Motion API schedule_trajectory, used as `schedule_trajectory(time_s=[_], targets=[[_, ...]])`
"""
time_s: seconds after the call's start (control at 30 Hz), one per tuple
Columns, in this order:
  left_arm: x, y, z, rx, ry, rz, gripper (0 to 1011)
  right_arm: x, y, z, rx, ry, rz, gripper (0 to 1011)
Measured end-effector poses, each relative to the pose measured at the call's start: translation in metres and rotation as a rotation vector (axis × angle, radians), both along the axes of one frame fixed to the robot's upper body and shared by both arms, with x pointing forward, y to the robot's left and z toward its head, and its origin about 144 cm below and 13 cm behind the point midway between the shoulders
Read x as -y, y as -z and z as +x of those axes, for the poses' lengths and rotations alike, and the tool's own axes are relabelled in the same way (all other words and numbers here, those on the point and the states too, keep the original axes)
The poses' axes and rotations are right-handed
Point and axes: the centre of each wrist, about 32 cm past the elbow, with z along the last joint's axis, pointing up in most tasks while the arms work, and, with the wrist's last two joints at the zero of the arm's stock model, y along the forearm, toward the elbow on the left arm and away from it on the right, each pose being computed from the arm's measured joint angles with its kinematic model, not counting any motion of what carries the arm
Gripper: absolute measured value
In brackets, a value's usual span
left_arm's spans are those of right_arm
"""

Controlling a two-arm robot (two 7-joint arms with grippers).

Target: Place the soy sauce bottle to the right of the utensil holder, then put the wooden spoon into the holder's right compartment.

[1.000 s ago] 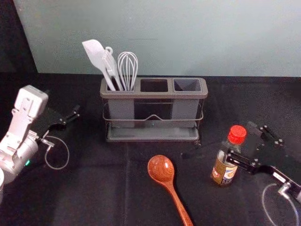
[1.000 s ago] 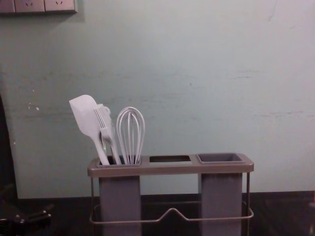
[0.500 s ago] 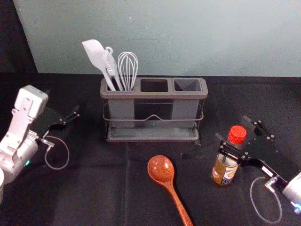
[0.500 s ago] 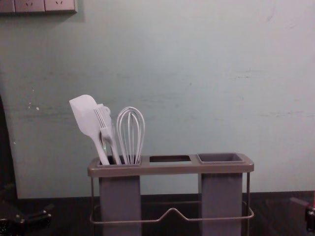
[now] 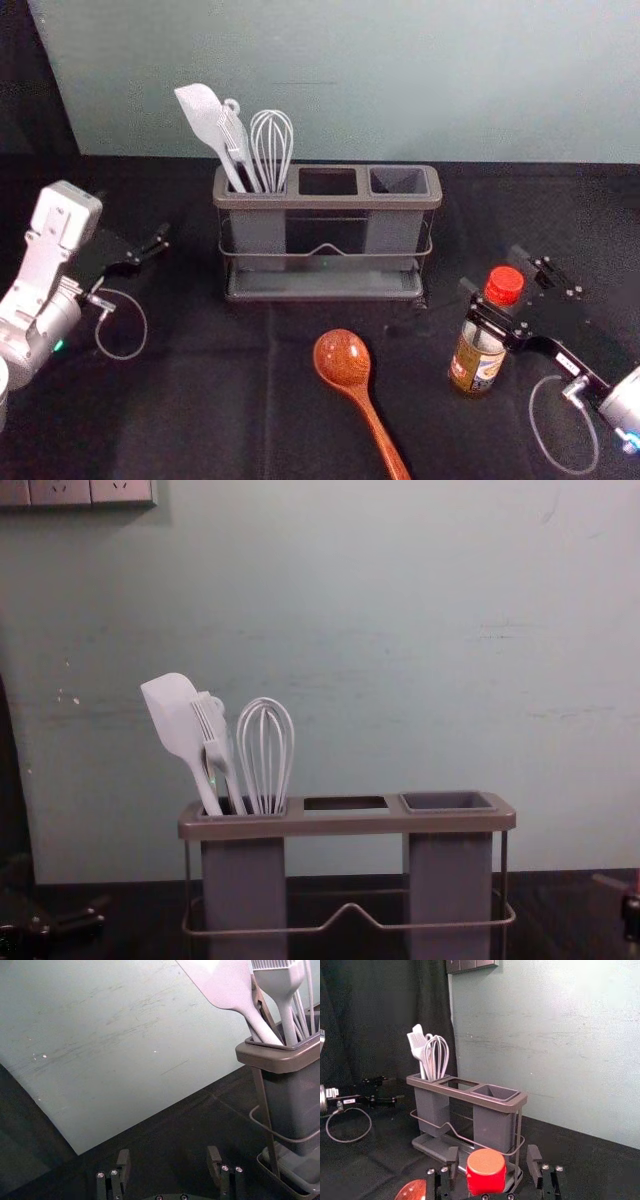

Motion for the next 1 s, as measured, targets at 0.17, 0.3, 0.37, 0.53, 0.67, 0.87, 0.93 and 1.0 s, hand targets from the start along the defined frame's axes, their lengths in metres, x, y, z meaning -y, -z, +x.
schedule_trajectory(time_s=[0.17, 0.3, 0.37, 0.53, 0.67, 0.87, 0.93, 1.0], targets=[[0.000, 0.000, 0.000, 0.000, 0.000, 0.000, 1005, 0.000, -0.001, 0.000, -0.003, -0.005, -0.001, 743], [0.000, 0.000, 0.000, 0.000, 0.000, 0.000, 1005, 0.000, -0.002, -0.001, -0.004, -0.007, -0.005, 628], [0.000, 0.000, 0.000, 0.000, 0.000, 0.000, 1005, 0.000, -0.002, -0.001, -0.004, -0.009, -0.005, 593], [0.000, 0.000, 0.000, 0.000, 0.000, 0.000, 1005, 0.000, -0.004, -0.002, -0.004, -0.009, -0.007, 409], [0.000, 0.000, 0.000, 0.000, 0.000, 0.000, 1005, 0.000, -0.005, -0.003, -0.002, -0.007, -0.008, 390], [0.000, 0.000, 0.000, 0.000, 0.000, 0.000, 1005, 0.000, -0.010, -0.006, 0.013, -0.007, -0.007, 390], [0.000, 0.000, 0.000, 0.000, 0.000, 0.000, 1005, 0.001, -0.013, -0.007, 0.019, -0.005, -0.005, 390], [0.000, 0.000, 0.000, 0.000, 0.000, 0.000, 1005, 0.001, -0.014, -0.008, 0.024, -0.002, -0.004, 390]])
